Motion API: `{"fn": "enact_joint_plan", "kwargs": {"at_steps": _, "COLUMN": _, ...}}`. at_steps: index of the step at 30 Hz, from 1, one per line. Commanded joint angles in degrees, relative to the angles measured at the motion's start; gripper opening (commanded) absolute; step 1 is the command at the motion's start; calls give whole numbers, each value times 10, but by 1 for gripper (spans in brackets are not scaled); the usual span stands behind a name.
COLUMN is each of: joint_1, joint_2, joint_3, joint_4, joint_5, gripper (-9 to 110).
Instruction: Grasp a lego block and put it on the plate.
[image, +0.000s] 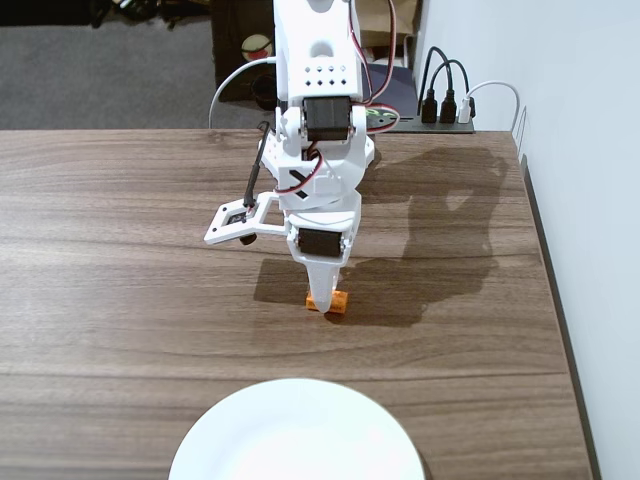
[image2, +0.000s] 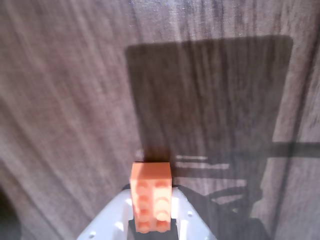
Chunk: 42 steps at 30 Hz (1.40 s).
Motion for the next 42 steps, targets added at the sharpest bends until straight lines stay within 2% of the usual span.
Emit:
{"fn": "enact_joint_plan", "kwargs": {"at_steps": 1, "joint_1": -2, "joint_2": 2, "joint_3": -20, "joint_4": -5, "joint_5": 0, "gripper": 6}}
{"fn": "enact_joint_plan", "kwargs": {"at_steps": 11, "joint_1": 0, "joint_2": 20, "joint_3": -16, "joint_4": -5, "joint_5": -2, "gripper": 4}}
{"fn": "enact_joint_plan", "kwargs": {"at_steps": 24, "joint_1": 23, "joint_2": 177, "joint_3": -14, "joint_4": -8, "joint_5": -54, "gripper": 4}}
{"fn": "enact_joint_plan", "kwargs": {"at_steps": 42, "joint_1": 63, "joint_2": 102, "joint_3": -90, "joint_4": -175, "joint_5": -120, "gripper": 4}}
